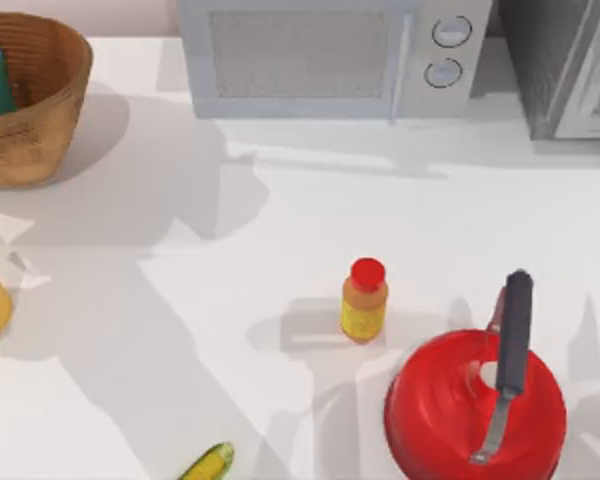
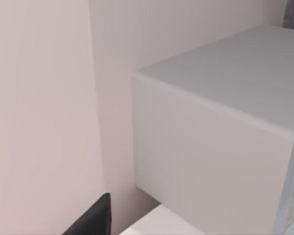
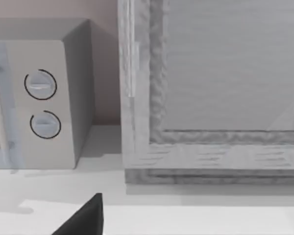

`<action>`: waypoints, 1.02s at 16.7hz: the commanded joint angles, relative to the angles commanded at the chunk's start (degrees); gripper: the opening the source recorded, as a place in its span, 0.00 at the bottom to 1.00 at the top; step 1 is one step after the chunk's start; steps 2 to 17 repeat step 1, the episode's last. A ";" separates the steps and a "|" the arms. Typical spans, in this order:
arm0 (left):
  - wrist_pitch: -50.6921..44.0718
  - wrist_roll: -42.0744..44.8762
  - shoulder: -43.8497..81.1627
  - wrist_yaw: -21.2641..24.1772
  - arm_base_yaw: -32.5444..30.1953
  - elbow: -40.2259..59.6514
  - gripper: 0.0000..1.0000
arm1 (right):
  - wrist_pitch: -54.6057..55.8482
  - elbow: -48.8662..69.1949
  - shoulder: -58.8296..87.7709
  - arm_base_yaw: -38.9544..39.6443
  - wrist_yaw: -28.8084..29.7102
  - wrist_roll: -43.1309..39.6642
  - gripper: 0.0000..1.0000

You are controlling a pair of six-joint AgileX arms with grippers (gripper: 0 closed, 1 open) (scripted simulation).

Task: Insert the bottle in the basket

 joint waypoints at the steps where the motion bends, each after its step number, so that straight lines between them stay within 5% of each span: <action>1: 0.00 0.00 0.00 0.00 0.00 0.00 1.00 | 0.00 0.00 0.00 0.00 0.00 0.00 1.00; 17: 0.00 0.00 0.00 0.00 0.00 0.00 1.00 | 0.00 0.00 0.00 0.00 0.00 0.00 1.00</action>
